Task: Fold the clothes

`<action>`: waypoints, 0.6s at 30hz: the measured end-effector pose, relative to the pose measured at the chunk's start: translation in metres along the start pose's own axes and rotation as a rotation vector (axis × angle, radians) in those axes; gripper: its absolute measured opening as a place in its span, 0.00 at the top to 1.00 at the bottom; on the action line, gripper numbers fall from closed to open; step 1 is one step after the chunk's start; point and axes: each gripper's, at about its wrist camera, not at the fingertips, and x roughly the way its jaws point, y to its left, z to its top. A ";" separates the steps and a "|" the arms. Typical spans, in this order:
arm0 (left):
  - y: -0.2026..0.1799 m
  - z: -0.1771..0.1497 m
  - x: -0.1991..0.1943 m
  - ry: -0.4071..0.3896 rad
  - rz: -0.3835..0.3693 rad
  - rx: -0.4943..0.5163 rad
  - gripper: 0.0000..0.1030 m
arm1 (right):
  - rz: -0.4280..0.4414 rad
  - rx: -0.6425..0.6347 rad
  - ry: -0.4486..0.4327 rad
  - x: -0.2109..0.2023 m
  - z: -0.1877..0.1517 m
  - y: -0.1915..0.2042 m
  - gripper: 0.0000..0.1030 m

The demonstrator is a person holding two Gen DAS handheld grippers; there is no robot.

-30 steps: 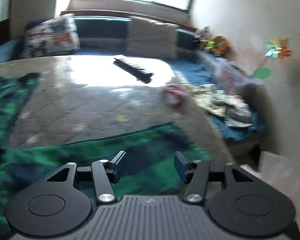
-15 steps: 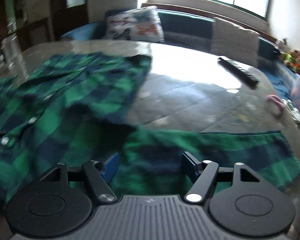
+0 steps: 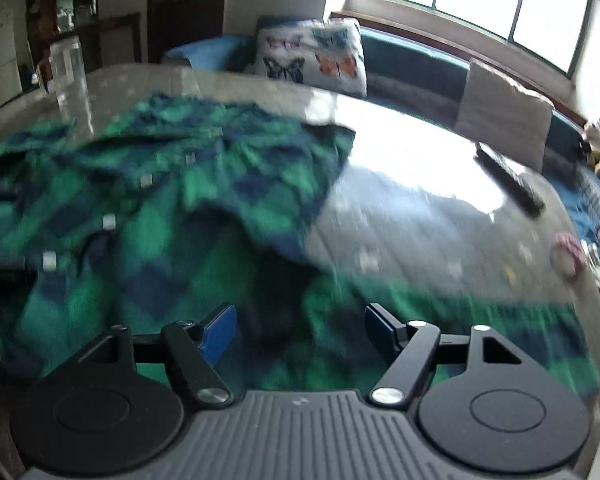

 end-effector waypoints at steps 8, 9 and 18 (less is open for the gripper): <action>-0.030 0.002 0.000 -0.090 -0.114 0.182 0.38 | -0.004 -0.012 -0.019 0.046 0.042 0.005 0.29; -0.032 0.002 0.000 -0.099 -0.136 0.195 0.46 | -0.001 -0.018 -0.013 0.049 0.042 0.007 0.29; -0.037 -0.004 -0.004 -0.122 -0.275 0.176 0.93 | 0.034 -0.078 0.030 0.066 0.032 0.025 0.29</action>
